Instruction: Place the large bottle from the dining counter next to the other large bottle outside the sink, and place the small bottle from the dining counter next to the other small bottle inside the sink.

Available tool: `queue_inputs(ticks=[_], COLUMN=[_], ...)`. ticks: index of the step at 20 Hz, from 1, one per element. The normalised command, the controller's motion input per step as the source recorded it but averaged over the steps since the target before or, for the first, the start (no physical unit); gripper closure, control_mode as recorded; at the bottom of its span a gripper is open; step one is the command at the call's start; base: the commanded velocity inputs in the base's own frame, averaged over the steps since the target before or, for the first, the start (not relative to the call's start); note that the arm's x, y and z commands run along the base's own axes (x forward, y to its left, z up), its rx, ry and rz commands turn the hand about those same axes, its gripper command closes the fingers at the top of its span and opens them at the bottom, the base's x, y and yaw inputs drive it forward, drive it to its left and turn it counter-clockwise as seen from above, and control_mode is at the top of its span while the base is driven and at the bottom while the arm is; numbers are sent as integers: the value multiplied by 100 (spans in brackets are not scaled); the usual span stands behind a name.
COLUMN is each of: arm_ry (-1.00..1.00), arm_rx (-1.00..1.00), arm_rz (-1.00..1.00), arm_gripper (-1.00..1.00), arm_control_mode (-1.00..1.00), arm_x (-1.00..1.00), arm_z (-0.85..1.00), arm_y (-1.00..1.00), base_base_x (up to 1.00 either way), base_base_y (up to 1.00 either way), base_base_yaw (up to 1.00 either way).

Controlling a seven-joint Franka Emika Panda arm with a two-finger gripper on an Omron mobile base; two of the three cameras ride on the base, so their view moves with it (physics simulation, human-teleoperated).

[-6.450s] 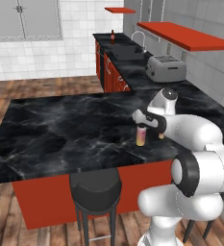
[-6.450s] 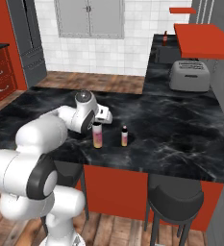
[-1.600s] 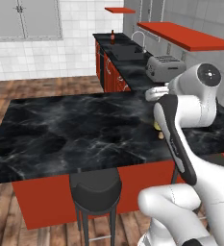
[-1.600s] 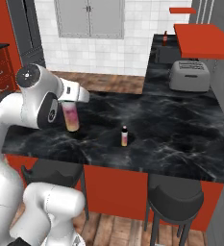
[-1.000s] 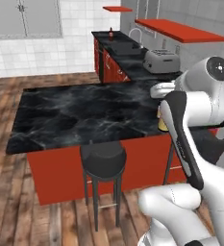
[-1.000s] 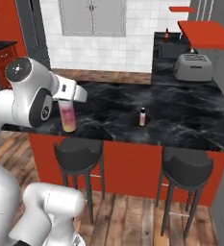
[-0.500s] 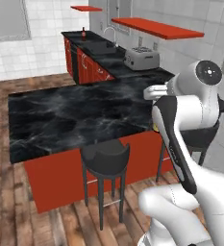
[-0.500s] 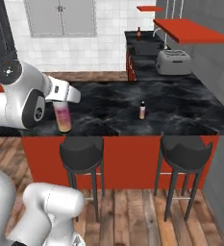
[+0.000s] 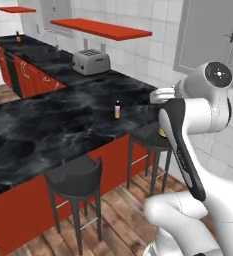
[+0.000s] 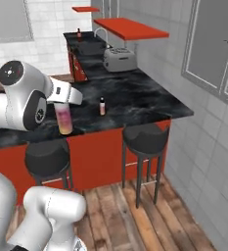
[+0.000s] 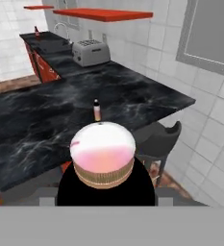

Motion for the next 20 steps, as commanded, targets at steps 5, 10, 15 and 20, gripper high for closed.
queue_inputs(ticks=[5,10,15,20], arm_ry=[0,0,0,0], arm_rx=[0,0,0,0], arm_rz=[0,0,0,0], arm_gripper=[100,100,100,100], arm_control_mode=[100,100,100,100], arm_x=[0,0,0,0], arm_z=[0,0,0,0], arm_y=[0,0,0,0], base_base_x=[0,0,0,0], base_base_y=[0,0,0,0], base_base_yaw=[-50,-50,-50,-50])
